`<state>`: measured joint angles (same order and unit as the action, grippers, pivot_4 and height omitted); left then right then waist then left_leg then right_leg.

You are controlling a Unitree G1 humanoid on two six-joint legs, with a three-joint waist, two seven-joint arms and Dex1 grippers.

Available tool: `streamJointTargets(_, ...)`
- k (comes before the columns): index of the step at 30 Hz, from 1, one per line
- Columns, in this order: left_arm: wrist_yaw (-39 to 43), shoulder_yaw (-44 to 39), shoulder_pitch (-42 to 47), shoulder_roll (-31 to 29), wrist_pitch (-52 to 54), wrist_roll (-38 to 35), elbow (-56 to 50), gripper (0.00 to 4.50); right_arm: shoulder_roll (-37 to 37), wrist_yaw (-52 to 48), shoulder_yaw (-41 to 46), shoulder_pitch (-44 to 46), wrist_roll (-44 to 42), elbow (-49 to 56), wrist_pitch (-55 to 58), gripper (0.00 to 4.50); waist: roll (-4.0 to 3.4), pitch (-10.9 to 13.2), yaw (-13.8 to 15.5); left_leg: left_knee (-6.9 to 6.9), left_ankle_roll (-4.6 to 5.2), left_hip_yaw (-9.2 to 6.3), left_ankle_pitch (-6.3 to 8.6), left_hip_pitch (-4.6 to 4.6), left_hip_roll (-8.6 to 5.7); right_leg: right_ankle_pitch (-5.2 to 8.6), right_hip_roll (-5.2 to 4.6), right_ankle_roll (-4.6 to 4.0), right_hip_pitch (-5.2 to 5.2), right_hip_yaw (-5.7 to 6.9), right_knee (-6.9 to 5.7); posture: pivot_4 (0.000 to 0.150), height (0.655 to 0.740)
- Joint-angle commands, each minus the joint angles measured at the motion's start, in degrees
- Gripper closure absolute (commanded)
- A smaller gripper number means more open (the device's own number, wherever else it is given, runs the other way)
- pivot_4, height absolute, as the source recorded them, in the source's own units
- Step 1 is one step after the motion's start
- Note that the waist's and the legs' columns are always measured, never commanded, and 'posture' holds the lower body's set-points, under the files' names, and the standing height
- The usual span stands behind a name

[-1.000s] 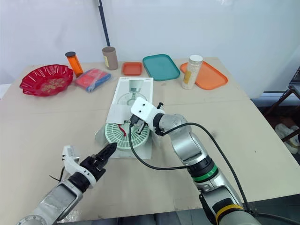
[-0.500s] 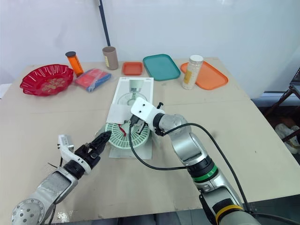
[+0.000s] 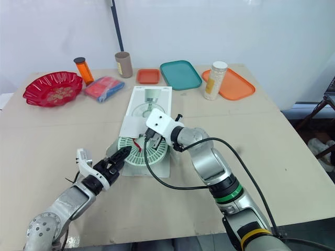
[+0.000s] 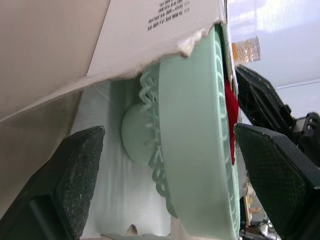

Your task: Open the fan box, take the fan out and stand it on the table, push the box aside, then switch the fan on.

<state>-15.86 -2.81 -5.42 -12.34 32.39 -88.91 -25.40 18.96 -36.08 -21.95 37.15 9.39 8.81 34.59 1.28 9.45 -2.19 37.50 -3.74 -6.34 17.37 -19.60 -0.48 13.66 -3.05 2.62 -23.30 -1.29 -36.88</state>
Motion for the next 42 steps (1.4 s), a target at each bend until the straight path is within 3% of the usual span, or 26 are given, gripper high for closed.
streamJointTargets(1,0.04,-0.84,1.3,0.88,-0.11,0.39,-0.07,0.09,0.21,-0.36,-1.08,-0.67,0.47,-1.81,1.33,4.5,0.0,0.0,0.0,0.0,0.0,0.0,0.0,0.0,0.0,0.0,0.0,0.0,0.0,0.0,0.0,0.15,0.7255)
streamJointTargets(4,-0.13,-0.74,1.71,1.69,0.02,0.34,-0.16,0.09,0.25,-0.41,-1.11,-0.73,0.47,-1.59,1.5,4.5,0.0,0.0,0.0,0.0,-0.01,0.0,-0.01,0.0,0.0,0.0,0.0,0.0,0.0,0.0,0.0,0.15,0.7255)
streamJointTargets(9,-1.18,-1.01,1.8,2.44,0.21,0.48,-0.55,1.54,0.28,-0.38,-1.11,-0.94,0.47,-1.3,1.77,4.5,0.0,0.0,0.0,0.0,-0.03,-0.01,-0.01,0.0,0.0,0.0,0.0,0.0,-0.01,0.0,0.0,0.15,0.7255)
streamJointTargets(16,-1.4,-1.22,2.11,2.68,0.2,0.6,-0.75,1.54,0.2,-0.31,-1.06,-0.98,0.39,-1.37,1.69,4.5,0.0,0.0,0.01,0.0,-0.06,-0.02,-0.03,0.0,-0.01,0.09,0.0,0.17,0.01,0.01,0.0,0.15,0.7255)
streamJointTargets(20,-1.46,-1.21,2.23,2.73,0.3,0.74,-0.73,2.56,0.05,-0.24,-1.08,-0.81,0.4,-1.58,1.62,4.5,0.02,-0.01,0.04,0.0,-0.08,-0.04,-0.04,0.0,-0.01,0.14,-0.01,0.28,0.0,0.01,0.0,0.15,0.7255)
streamJointTargets(29,-1.81,-1.68,1.02,2.93,-0.02,0.7,-1.46,2.56,-0.04,-0.29,-1.12,-0.44,0.41,-2.15,1.53,4.5,0.02,-0.01,0.01,0.0,-0.1,-0.03,-0.06,0.01,0.0,0.13,0.0,0.3,0.01,0.01,0.0,0.15,0.7255)
streamJointTargets(42,-5.0,-2.94,-8.44,-0.82,-0.44,-5.75,-8.75,2.56,-1.05,0.18,-1.04,0.38,0.46,-2.8,2.96,4.5,0.02,0.0,-0.39,-0.04,-0.1,-0.02,-0.04,0.02,0.03,0.18,0.02,0.26,-0.03,0.0,0.0,0.15,0.7255)
